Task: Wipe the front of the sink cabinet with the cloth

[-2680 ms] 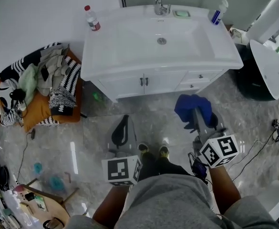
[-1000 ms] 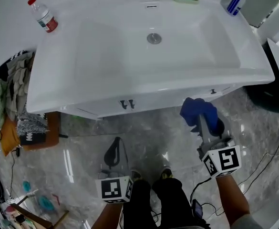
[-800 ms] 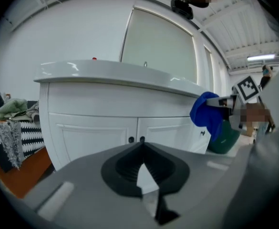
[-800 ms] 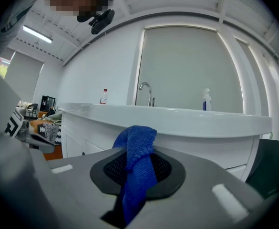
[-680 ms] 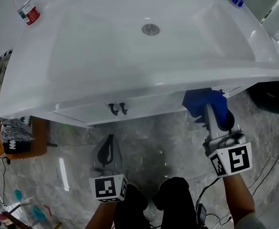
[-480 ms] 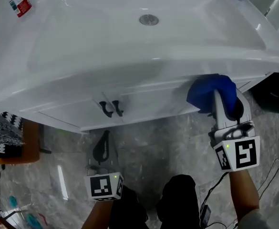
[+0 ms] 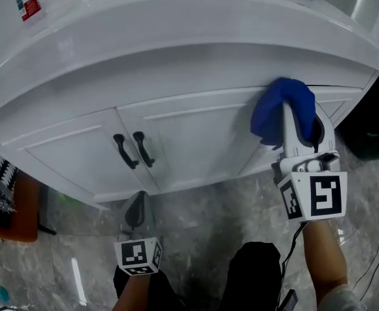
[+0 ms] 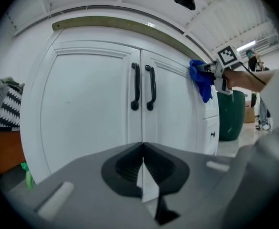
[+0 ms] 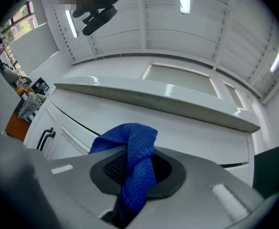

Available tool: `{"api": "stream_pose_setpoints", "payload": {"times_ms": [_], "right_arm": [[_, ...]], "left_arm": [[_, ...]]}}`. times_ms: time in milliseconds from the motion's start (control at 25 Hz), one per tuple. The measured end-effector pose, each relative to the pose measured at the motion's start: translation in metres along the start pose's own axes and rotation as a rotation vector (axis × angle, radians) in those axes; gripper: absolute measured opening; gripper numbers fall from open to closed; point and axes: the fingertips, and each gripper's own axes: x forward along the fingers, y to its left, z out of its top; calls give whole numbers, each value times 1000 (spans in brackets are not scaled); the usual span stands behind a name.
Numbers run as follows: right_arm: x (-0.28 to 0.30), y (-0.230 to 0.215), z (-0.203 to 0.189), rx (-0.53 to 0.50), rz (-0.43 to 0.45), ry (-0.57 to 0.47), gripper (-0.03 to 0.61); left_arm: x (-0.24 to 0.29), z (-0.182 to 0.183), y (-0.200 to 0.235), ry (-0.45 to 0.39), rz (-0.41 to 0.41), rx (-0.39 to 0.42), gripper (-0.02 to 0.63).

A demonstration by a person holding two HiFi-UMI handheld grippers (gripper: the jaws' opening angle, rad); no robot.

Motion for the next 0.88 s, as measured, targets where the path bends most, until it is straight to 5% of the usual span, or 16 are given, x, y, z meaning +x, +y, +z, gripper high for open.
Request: {"api": "stream_pose_setpoints", "payload": {"times_ms": [200,480,880], "right_arm": [[-1,0,-4,55,-29,-22,48],[-9,17,-51,153,-45,56,49],[-49,55,-193,260,-108,254,51]], "left_arm": [[7,-4,3,-21,-3,32,10],[13,-13,3,-24,-16,-42,11],[9,-13,1,-29,-21,-12,10]]}}
